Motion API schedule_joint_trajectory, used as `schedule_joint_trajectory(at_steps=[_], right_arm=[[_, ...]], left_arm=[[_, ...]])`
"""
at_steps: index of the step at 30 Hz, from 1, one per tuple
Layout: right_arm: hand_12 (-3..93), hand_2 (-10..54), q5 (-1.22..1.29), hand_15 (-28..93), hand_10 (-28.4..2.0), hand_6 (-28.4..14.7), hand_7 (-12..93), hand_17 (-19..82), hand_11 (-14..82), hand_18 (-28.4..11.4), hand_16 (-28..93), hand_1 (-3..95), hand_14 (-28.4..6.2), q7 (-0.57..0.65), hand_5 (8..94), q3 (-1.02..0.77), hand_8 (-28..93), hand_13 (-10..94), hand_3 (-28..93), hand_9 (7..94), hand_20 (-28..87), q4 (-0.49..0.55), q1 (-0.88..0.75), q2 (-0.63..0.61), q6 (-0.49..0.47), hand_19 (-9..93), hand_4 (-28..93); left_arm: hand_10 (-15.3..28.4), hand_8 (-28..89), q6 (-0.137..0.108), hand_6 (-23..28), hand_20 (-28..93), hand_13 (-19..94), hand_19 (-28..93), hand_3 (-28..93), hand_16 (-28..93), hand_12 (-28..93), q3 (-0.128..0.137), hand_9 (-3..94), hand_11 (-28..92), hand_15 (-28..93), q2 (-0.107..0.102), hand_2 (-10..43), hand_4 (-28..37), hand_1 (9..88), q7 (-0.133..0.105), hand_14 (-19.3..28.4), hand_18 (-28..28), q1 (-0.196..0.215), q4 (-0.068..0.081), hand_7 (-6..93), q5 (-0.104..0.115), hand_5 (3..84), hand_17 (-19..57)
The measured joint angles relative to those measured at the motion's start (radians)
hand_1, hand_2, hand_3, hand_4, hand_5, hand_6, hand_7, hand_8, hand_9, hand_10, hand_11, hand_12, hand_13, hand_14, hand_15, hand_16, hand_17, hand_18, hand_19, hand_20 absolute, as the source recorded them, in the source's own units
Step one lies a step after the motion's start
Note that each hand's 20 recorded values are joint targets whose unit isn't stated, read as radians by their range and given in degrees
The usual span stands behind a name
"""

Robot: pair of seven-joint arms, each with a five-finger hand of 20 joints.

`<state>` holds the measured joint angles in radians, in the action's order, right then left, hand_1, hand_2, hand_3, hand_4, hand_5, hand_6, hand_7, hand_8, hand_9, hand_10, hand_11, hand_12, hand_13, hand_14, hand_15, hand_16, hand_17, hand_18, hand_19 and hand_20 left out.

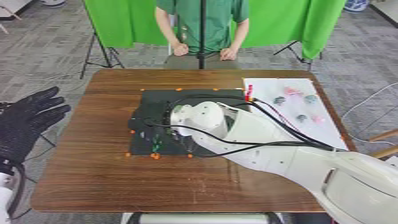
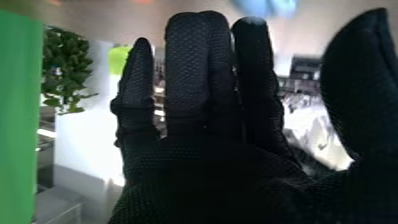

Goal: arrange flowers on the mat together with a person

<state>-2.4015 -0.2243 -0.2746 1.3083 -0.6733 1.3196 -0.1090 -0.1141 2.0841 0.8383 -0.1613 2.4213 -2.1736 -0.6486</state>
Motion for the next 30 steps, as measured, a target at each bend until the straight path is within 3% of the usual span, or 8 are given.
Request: schedule_joint_trajectory(at_steps=[3,8,11,15,18,24,27,30], right_arm=[[24.3,-3.1,0.043,63,-9.4,1.1,42,13,31.9,-18.2,19,27.2,-6.2,-0.006,44.8,-0.093,-21,46,88,48.6,45,0.074,-0.052,-0.026,-0.004,64,-28],[24.5,2.1,0.272,54,-10.4,0.4,39,12,30.6,-18.6,18,26.7,-7.0,0.028,45.0,-0.273,-20,44,88,47.9,40,0.271,-0.168,-0.11,-0.009,59,-28],[24.2,3.2,0.431,47,-11.8,-0.7,35,12,29.0,-18.8,18,25.6,-8.1,0.035,45.8,-0.384,-19,43,88,47.7,36,0.361,-0.24,-0.168,-0.012,54,-28],[22.8,4.2,0.604,33,-12.7,-1.5,24,10,18.9,-19.3,21,23.4,-9.0,0.038,41.9,-0.558,-14,39,88,44.7,30,0.444,-0.349,-0.252,-0.026,48,-26],[21.9,4.3,0.736,11,-11.8,-1.3,18,8,9.6,-19.7,30,21.4,-10.5,0.064,37.0,-0.713,-12,32,87,37.9,24,0.512,-0.462,-0.32,-0.04,39,-25],[21.9,2.9,1.047,7,-11.6,-0.1,16,5,6.2,-20.1,32,19.8,-11.3,0.142,36.2,-1.01,-11,29,85,36.1,23,0.617,-0.736,-0.412,0.048,36,-24],[22.1,2.5,1.166,7,-12.8,0.2,15,5,6.1,-20.3,33,19.3,-11.8,0.15,36.4,-1.15,-11,29,85,37.1,23,0.632,-0.866,-0.407,0.089,36,-24],[22.4,2.4,1.239,7,-13.2,0.0,15,5,6.2,-20.5,33,19.1,-11.9,0.167,37.1,-1.281,-11,30,85,37.5,24,0.651,-0.99,-0.389,0.096,37,-24]], left_arm=[[13.3,-6,0.0,4.6,12,31,39,68,3,17,0.002,32.7,21,25,0.012,-0.6,-23.0,25.0,0.0,16.1,22.3,0.006,-0.001,16.3,0.0,37.7,-4.9],[13.2,-6,0.002,4.6,12,31,39,68,3,17,0.014,32.7,21,25,0.046,-0.7,-23.0,25.0,0.003,16.1,22.4,0.024,-0.011,16.3,-0.002,37.7,-4.9],[13.2,-6,0.003,4.6,12,31,39,68,3,17,0.02,32.8,21,25,0.067,-0.7,-23.1,25.0,0.01,16.0,22.4,0.033,-0.016,16.3,-0.004,37.7,-4.9],[13.2,-6,0.003,4.6,12,31,39,68,3,17,0.018,32.7,21,25,0.085,-0.7,-23.1,24.9,0.011,16.0,22.4,0.033,-0.017,16.2,-0.005,37.7,-4.9],[13.2,-6,0.004,4.6,12,31,39,68,3,17,0.011,32.7,21,25,0.093,-0.8,-23.1,24.9,0.011,16.0,22.4,0.033,-0.017,16.3,-0.007,37.7,-4.9],[13.2,-6,0.011,4.5,12,31,39,68,3,17,-0.001,33.1,21,25,0.104,-0.5,-23.2,25.2,0.01,15.9,22.4,0.033,-0.02,16.5,-0.009,37.8,-4.9],[13.2,-7,0.006,4.6,12,31,39,68,3,17,-0.016,33.6,22,25,0.104,-0.4,-23.1,25.4,-0.003,15.8,22.4,0.033,-0.022,16.8,-0.008,38.1,-4.8],[13.2,-7,-0.023,4.6,12,31,39,69,3,17,-0.044,33.5,22,25,0.101,-0.4,-23.1,25.5,-0.044,15.7,22.4,0.033,-0.026,17.0,-0.006,38.2,-4.7]])
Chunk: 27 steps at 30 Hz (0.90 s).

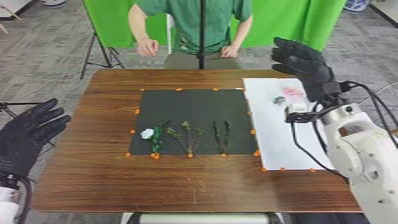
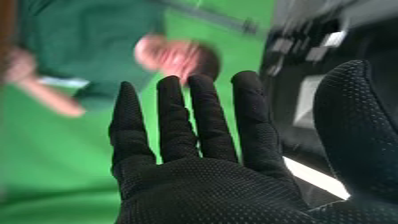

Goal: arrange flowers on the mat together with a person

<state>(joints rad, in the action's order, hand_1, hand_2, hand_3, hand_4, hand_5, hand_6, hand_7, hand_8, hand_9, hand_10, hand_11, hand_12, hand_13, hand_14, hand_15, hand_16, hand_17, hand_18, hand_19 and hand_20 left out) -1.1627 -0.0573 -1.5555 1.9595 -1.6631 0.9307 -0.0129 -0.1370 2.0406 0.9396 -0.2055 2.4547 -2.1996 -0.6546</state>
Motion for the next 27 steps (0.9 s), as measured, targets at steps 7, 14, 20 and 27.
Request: schedule_joint_trajectory(at_steps=[7,14,20,27], right_arm=[[22.7,2.0,0.024,7,-13.5,-1.4,15,4,6.2,-20.8,34,18.7,-12.0,0.057,37.3,-0.158,-10,30,84,37.2,24,0.074,-0.23,0.044,0.001,38,-24],[22.8,1.4,0.009,7,-13.6,-1.8,15,4,6.7,-21.0,35,19.0,-11.9,0.065,37.2,-0.197,-10,30,84,37.3,25,0.103,-0.369,0.151,-0.002,38,-24],[23.0,0.8,0.003,7,-13.6,-2.1,15,4,7.0,-21.0,36,19.2,-11.7,0.063,35.5,-0.217,-10,31,85,37.0,25,0.109,-0.434,0.227,0.002,39,-24],[23.1,0.4,-0.011,7,-13.6,-2.5,15,4,7.4,-21.0,36,19.3,-11.6,0.053,34.8,-0.221,-10,31,85,36.8,24,0.109,-0.446,0.234,0.014,39,-24]], left_arm=[[13.2,-7,-0.007,4.5,12,31,39,69,3,17,-0.016,33.4,22,25,0.012,-0.5,-23.1,25.7,0.006,15.6,22.4,-0.015,-0.001,17.2,-0.003,38.5,-4.7],[13.2,-7,-0.037,4.5,12,31,39,69,3,17,-0.082,33.7,23,25,0.014,-0.7,-23.1,25.9,-0.006,15.6,22.3,-0.067,0.02,17.9,-0.048,38.8,-4.5],[13.1,-7,-0.011,4.5,12,31,39,69,3,17,-0.082,33.6,22,25,0.037,-0.8,-23.1,25.9,0.02,15.5,22.2,-0.086,0.023,17.5,-0.109,38.8,-4.5],[13.1,-7,-0.004,4.5,12,31,38,69,3,17,-0.094,33.7,22,25,0.056,-0.7,-23.2,25.7,0.026,15.5,22.2,-0.09,0.026,17.4,-0.088,38.8,-4.6]])
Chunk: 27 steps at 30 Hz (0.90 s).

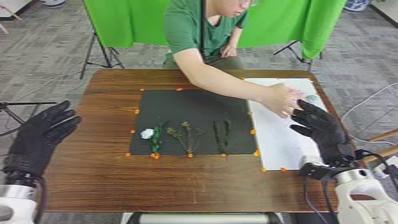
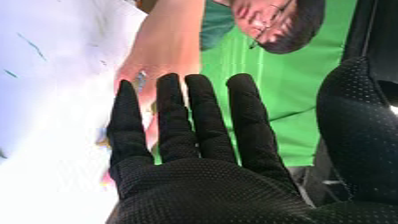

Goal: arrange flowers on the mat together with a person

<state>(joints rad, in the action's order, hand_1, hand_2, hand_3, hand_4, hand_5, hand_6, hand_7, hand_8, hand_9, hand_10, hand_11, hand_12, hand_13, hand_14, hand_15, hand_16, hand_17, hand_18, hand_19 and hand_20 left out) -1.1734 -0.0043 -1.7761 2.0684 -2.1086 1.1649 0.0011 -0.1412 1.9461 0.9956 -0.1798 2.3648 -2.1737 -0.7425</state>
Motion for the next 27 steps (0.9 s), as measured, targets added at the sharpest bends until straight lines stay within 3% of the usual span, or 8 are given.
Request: schedule_joint_trajectory(at_steps=[10,27], right_arm=[[23.1,0.2,-0.01,6,-13.8,-2.6,15,4,7.9,-21.1,36,19.4,-11.6,-0.008,34.5,-0.01,-10,31,85,36.5,24,0.0,0.005,0.005,0.013,39,-24],[22.7,0.5,-0.01,7,-13.9,-2.8,16,4,8.5,-21.2,36,19.6,-11.7,-0.008,34.8,-0.002,-10,32,85,37.0,25,0.001,0.008,0.005,0.026,40,-24]], left_arm=[[13.3,-7,0.001,4.6,12,31,38,69,3,17,-0.014,33.6,22,25,0.002,-0.6,-23.1,25.6,0.005,15.6,22.2,-0.012,0.007,17.3,0.008,38.8,-4.6],[13.3,-7,0.008,4.6,12,31,39,69,3,17,0.0,33.6,22,25,0.002,-0.3,-23.1,25.5,0.021,15.8,22.2,-0.007,0.008,17.3,0.01,38.8,-4.7]])
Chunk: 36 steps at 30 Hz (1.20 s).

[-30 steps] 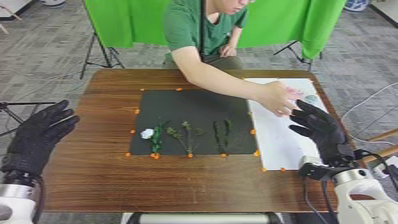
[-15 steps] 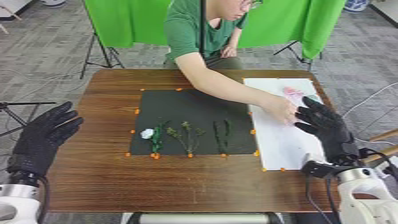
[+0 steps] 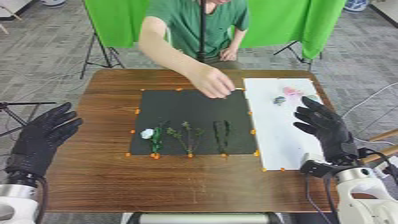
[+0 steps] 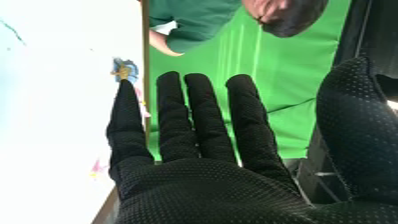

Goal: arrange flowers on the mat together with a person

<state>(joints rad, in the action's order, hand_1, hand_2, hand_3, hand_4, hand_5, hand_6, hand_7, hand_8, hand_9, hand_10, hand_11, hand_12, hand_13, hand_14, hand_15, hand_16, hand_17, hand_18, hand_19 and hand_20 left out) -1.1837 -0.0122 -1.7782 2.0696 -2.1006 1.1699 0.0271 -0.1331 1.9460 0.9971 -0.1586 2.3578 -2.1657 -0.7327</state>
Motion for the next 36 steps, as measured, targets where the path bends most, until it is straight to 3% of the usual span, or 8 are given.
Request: schedule_joint_trajectory(at_steps=[26,30,36], right_arm=[[22.7,0.5,-0.007,7,-13.9,-2.9,15,4,8.7,-21.4,36,19.4,-11.8,0.001,35.0,-0.003,-10,32,86,37.3,24,0.0,-0.001,-0.004,0.003,40,-24],[22.6,0.4,-0.009,14,-13.9,-2.9,16,4,9.6,-21.7,33,19.4,-11.8,-0.001,35.6,-0.004,-10,33,86,38.2,27,0.002,-0.003,-0.007,0.007,42,-24],[22.5,0.4,-0.01,15,-13.9,-2.8,16,4,9.8,-21.9,32,19.5,-11.7,-0.005,35.7,-0.006,-10,33,85,38.3,27,0.002,-0.002,-0.015,0.015,43,-24]], left_arm=[[13.3,-7,0.021,4.5,12,31,39,69,3,17,0.012,33.7,22,26,-0.003,-0.2,-23.1,25.5,0.019,15.8,22.3,0.001,0.004,17.5,0.0,38.8,-4.7],[13.3,-7,0.019,4.5,12,31,39,69,3,17,0.011,33.9,22,26,-0.003,-0.1,-23.2,25.5,0.015,15.8,22.3,0.004,0.004,17.6,0.0,38.9,-4.8],[13.4,-7,0.019,4.6,12,31,39,69,3,17,0.015,33.9,22,26,-0.004,-0.2,-23.2,25.4,0.014,15.9,22.3,0.008,0.002,17.6,0.001,38.8,-4.7]])
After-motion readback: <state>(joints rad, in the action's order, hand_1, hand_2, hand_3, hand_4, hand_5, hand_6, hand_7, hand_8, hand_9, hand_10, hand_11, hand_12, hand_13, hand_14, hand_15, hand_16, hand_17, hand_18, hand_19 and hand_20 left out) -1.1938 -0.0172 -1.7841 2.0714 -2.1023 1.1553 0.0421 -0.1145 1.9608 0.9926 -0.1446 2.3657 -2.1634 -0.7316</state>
